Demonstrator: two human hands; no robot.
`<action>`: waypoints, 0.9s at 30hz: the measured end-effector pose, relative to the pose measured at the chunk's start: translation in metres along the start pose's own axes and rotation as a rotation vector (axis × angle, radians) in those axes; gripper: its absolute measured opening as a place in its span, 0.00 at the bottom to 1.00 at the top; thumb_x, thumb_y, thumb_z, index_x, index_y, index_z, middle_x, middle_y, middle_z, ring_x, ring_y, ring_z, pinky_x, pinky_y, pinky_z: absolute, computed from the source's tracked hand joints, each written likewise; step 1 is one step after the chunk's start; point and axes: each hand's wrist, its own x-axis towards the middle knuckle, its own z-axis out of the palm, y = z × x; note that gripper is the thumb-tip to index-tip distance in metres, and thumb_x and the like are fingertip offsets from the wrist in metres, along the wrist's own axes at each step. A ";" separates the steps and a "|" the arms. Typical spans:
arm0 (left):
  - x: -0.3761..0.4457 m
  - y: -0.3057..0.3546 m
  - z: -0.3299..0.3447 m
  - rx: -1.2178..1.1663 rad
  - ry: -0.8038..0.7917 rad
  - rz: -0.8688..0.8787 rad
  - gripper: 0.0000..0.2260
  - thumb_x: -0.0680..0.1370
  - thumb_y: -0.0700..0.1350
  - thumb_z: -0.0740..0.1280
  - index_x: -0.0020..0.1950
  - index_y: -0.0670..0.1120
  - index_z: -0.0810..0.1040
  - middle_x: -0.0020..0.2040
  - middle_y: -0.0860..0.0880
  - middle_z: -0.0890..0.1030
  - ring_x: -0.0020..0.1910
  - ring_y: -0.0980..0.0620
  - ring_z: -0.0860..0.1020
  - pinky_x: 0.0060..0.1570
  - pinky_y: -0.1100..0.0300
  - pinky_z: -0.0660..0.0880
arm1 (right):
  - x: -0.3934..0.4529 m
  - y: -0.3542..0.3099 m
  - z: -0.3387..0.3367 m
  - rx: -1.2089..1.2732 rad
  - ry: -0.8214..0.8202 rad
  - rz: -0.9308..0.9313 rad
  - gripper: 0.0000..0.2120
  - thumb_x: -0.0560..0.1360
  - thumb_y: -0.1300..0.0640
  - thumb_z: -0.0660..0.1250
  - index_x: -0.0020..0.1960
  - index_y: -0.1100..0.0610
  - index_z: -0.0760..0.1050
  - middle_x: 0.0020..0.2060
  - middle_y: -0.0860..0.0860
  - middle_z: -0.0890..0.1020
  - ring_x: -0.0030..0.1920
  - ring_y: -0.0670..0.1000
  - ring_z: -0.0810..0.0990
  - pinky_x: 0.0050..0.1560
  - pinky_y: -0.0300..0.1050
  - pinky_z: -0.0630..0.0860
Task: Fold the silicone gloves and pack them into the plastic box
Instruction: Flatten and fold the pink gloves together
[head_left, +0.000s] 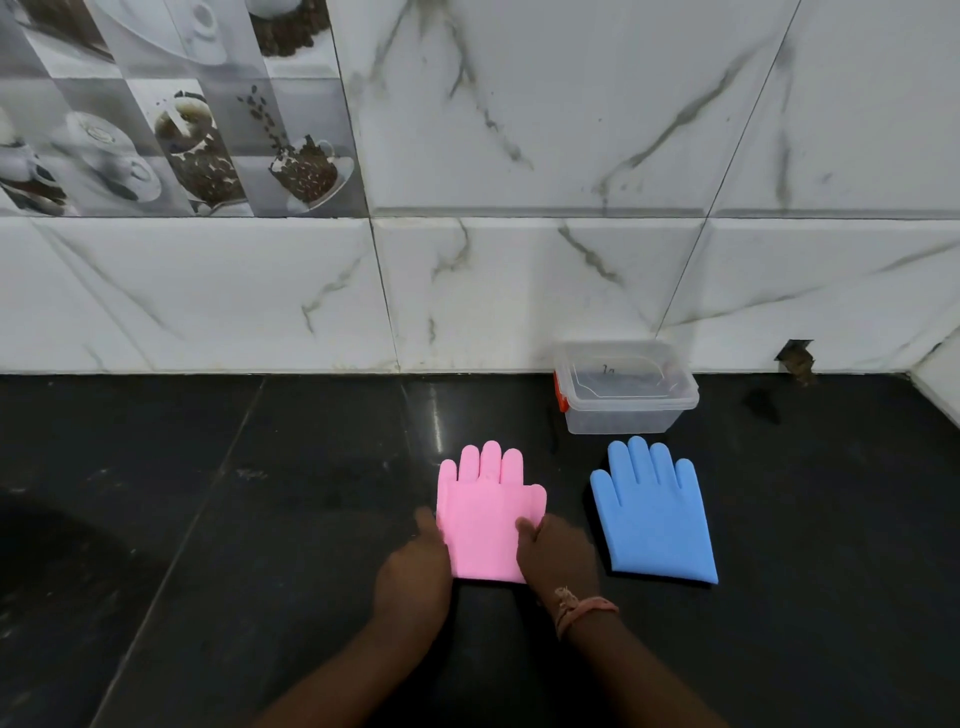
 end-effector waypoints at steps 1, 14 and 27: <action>0.003 0.001 -0.002 -0.003 -0.004 0.003 0.13 0.83 0.39 0.56 0.68 0.43 0.65 0.54 0.45 0.85 0.54 0.42 0.85 0.53 0.50 0.80 | 0.000 -0.001 0.000 0.033 0.007 0.031 0.22 0.78 0.39 0.60 0.56 0.57 0.75 0.48 0.52 0.83 0.47 0.51 0.82 0.46 0.45 0.78; 0.032 0.014 -0.021 -0.851 -0.097 -0.279 0.21 0.82 0.59 0.65 0.60 0.42 0.81 0.54 0.44 0.84 0.54 0.45 0.83 0.52 0.55 0.77 | -0.002 -0.015 -0.011 -0.057 0.091 0.037 0.23 0.77 0.42 0.61 0.66 0.54 0.71 0.61 0.56 0.75 0.52 0.52 0.81 0.53 0.45 0.79; 0.024 -0.002 -0.041 -1.408 -0.304 -0.214 0.11 0.77 0.45 0.75 0.58 0.45 0.85 0.53 0.44 0.89 0.54 0.41 0.87 0.58 0.41 0.83 | -0.016 -0.005 -0.020 0.557 -0.028 0.062 0.12 0.71 0.51 0.75 0.44 0.54 0.73 0.40 0.50 0.78 0.39 0.48 0.77 0.40 0.41 0.74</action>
